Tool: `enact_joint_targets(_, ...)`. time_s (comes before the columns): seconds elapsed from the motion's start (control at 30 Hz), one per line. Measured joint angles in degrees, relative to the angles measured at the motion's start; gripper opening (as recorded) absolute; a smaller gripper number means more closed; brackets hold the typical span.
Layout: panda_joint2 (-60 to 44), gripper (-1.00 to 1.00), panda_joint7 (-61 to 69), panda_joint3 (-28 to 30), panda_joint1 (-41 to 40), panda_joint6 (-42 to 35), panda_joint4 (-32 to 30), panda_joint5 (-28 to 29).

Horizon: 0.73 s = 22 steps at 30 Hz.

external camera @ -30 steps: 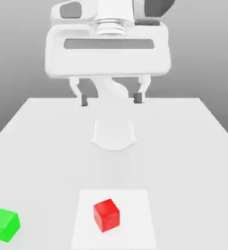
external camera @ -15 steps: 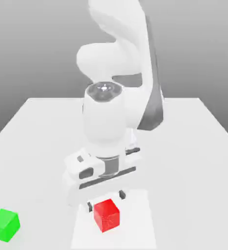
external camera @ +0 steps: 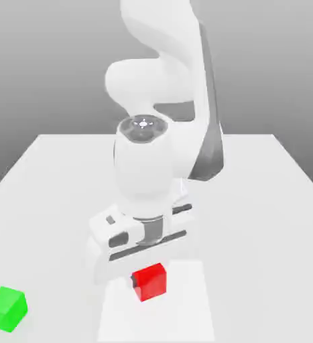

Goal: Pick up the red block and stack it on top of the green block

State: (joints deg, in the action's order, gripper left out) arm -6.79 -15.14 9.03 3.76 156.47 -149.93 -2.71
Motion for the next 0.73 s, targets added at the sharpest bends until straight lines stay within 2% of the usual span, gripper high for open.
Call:
enact_joint_targets(0.27,-5.7,-1.00,-13.0,11.5,-10.4,-8.8,13.6,-5.7)
enact_joint_targets(0.37,-12.1,-1.00,-12.5,11.0,-13.8,-5.8,16.5,-10.6)
enact_joint_targets(0.4,-14.1,1.00,-11.7,10.1,-14.7,-4.3,16.8,-12.0)
enact_joint_targets(0.6,-15.1,1.00,-11.3,9.6,-15.2,-3.5,17.0,-12.6)
enact_joint_targets(0.73,-9.7,1.00,-14.3,12.1,-13.6,-8.2,16.7,-8.6)
